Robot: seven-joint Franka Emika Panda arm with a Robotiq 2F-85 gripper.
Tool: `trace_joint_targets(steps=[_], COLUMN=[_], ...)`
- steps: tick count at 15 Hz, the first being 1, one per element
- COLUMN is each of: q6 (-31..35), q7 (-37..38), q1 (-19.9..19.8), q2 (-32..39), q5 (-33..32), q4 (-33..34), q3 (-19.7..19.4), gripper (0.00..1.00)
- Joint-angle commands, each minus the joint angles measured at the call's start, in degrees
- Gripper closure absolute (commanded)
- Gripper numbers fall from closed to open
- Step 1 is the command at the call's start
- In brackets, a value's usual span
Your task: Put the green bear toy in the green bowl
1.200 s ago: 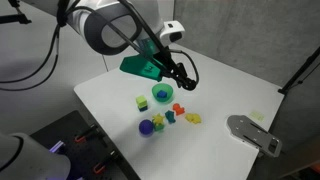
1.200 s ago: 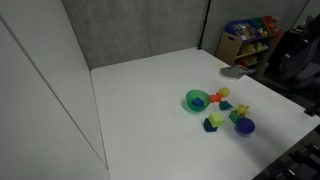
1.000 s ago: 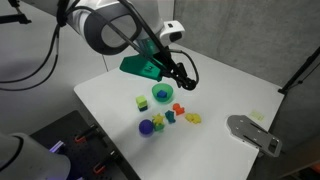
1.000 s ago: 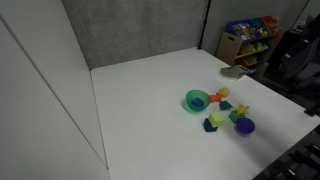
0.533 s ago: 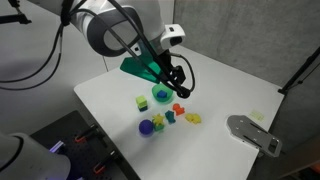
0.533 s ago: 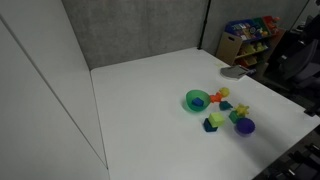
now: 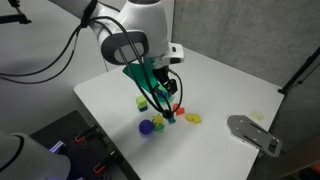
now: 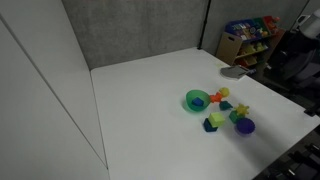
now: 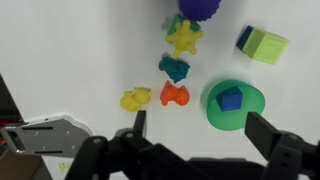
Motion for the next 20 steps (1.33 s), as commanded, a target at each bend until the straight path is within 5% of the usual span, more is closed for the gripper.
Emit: trace_joint_targets(steps=[1,11,20], q6=[-0.90,3.32,8.83], q7=[-2.40,-6.53,-3.69], q1=[0.93,-4.91,-11.12], q2=[5.07,22.69,40.40], q5=[7.26,18.33,13.29], q4=[2.09,11.14,22.84], q3=[0.50,6.21,12.41], gripper=[0.00,0.00,0.00])
